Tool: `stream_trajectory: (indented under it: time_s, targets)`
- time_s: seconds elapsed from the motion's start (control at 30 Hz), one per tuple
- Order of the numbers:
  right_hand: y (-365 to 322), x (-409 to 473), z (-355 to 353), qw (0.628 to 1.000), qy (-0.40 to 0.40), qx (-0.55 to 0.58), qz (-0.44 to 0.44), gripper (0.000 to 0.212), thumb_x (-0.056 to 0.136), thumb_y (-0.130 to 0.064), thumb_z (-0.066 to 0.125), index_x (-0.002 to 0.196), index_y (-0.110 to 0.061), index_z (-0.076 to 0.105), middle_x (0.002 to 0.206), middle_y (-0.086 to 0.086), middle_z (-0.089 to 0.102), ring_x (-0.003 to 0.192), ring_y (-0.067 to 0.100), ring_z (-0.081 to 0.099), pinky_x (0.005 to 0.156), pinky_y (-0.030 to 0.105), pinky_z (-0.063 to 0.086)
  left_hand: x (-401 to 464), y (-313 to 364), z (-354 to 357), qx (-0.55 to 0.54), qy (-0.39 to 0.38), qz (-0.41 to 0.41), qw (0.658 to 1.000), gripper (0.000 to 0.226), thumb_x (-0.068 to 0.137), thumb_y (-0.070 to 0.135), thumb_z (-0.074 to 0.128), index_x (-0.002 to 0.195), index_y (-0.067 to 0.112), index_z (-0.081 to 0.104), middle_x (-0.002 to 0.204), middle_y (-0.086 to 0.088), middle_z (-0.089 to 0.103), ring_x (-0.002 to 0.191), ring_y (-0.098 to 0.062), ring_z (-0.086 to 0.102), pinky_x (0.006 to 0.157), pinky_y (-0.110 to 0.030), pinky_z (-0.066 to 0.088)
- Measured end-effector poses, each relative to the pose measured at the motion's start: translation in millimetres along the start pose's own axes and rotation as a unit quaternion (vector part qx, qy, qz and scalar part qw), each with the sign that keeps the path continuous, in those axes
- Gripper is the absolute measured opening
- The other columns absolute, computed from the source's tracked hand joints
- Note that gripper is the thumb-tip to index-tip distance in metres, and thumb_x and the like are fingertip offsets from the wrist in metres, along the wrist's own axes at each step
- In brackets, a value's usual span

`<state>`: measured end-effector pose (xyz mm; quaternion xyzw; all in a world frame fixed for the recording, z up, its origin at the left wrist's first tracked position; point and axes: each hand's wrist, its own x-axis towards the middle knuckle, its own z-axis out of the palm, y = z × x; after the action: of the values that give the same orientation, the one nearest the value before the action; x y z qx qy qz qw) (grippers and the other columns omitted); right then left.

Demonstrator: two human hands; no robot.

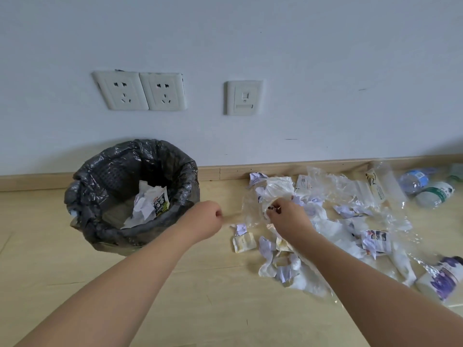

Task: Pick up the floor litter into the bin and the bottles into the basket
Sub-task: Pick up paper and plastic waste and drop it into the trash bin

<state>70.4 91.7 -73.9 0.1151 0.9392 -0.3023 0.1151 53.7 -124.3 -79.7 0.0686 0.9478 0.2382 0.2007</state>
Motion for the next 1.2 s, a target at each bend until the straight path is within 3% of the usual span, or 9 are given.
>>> stream_trajectory:
  time_s: [0.13, 0.2, 0.4, 0.63, 0.8, 0.9, 1.0, 1.1, 1.2]
  targets:
    - [-35, -4, -21, 0.998, 0.006, 0.066, -0.022, 0.011, 0.094, -0.024, 0.051, 0.098, -0.018, 0.059, 0.084, 0.001, 0.067, 0.076, 0.019, 0.064, 0.063, 0.029, 0.049, -11, 15, -54, -0.053, 0.071, -0.019, 0.996, 0.019, 0.087, 0.015, 0.047, 0.077, 0.012, 0.063, 0.069, -0.002, 0.062, 0.06, -0.019, 0.055, 0.057, -0.027, 0.041]
    - [-59, -3, -29, 0.993, 0.006, 0.108, -0.044, 0.013, 0.093, -0.025, 0.054, 0.1, -0.017, 0.061, 0.086, 0.002, 0.069, 0.077, 0.019, 0.067, 0.068, 0.031, 0.052, -18, 11, -84, -0.047, 0.118, -0.039, 0.991, 0.019, 0.089, 0.019, 0.049, 0.079, 0.011, 0.064, 0.071, -0.004, 0.064, 0.06, -0.019, 0.055, 0.057, -0.03, 0.042]
    - [-157, 2, -29, 0.976, -0.032, 0.179, -0.116, 0.01, 0.089, -0.02, 0.062, 0.091, -0.01, 0.062, 0.087, 0.007, 0.067, 0.067, 0.014, 0.064, 0.056, 0.027, 0.046, -49, -47, -147, -0.015, 0.252, -0.131, 0.959, 0.009, 0.089, 0.015, 0.051, 0.082, 0.019, 0.055, 0.079, -0.001, 0.062, 0.069, -0.019, 0.058, 0.055, -0.03, 0.042]
    - [-235, 11, 41, 0.967, -0.082, 0.005, -0.239, 0.004, 0.09, -0.025, 0.061, 0.09, -0.023, 0.056, 0.086, -0.004, 0.06, 0.074, 0.011, 0.054, 0.057, 0.023, 0.039, -56, -112, -145, -0.029, 0.246, -0.199, 0.948, 0.007, 0.087, 0.014, 0.048, 0.086, 0.015, 0.056, 0.079, -0.004, 0.063, 0.071, -0.025, 0.061, 0.061, -0.035, 0.05]
    - [-246, 25, 80, 0.938, -0.115, -0.197, -0.261, 0.021, 0.089, -0.036, 0.06, 0.106, -0.025, 0.061, 0.098, -0.002, 0.065, 0.089, 0.017, 0.061, 0.074, 0.031, 0.051, -43, -132, -129, -0.021, 0.196, -0.201, 0.96, 0.009, 0.089, 0.017, 0.051, 0.097, 0.013, 0.055, 0.086, -0.006, 0.065, 0.072, -0.024, 0.063, 0.063, -0.034, 0.05]
    - [-243, 34, 85, 0.911, -0.09, -0.272, -0.297, 0.037, 0.09, -0.041, 0.058, 0.124, -0.026, 0.06, 0.121, 0.0, 0.062, 0.112, 0.023, 0.055, 0.094, 0.038, 0.044, -39, -134, -124, -0.011, 0.2, -0.198, 0.96, 0.015, 0.092, 0.016, 0.048, 0.104, 0.012, 0.056, 0.092, -0.006, 0.065, 0.079, -0.024, 0.061, 0.066, -0.034, 0.05]
    - [-229, 40, 74, 0.925, -0.079, -0.215, -0.302, 0.04, 0.093, -0.04, 0.054, 0.131, -0.028, 0.055, 0.132, -0.003, 0.056, 0.122, 0.022, 0.048, 0.103, 0.039, 0.04, -36, -124, -126, 0.007, 0.219, -0.193, 0.956, 0.016, 0.088, 0.009, 0.047, 0.102, 0.01, 0.056, 0.09, -0.008, 0.063, 0.078, -0.025, 0.059, 0.066, -0.037, 0.049]
    - [-201, 39, 52, 0.942, 0.0, -0.123, -0.311, 0.029, 0.094, -0.027, 0.051, 0.121, -0.023, 0.062, 0.123, -0.003, 0.059, 0.115, 0.021, 0.051, 0.101, 0.037, 0.04, -27, -98, -128, 0.013, 0.255, -0.151, 0.955, 0.017, 0.089, 0.007, 0.044, 0.102, 0.01, 0.054, 0.084, -0.006, 0.06, 0.072, -0.024, 0.059, 0.06, -0.038, 0.049]
    - [-151, 28, 31, 0.965, 0.074, -0.028, -0.251, 0.026, 0.092, -0.017, 0.052, 0.114, -0.017, 0.064, 0.115, -0.001, 0.06, 0.106, 0.02, 0.055, 0.094, 0.034, 0.044, -17, -52, -119, 0.029, 0.287, -0.062, 0.955, 0.019, 0.093, 0.01, 0.041, 0.107, 0.009, 0.055, 0.094, -0.005, 0.06, 0.077, -0.024, 0.06, 0.069, -0.043, 0.053]
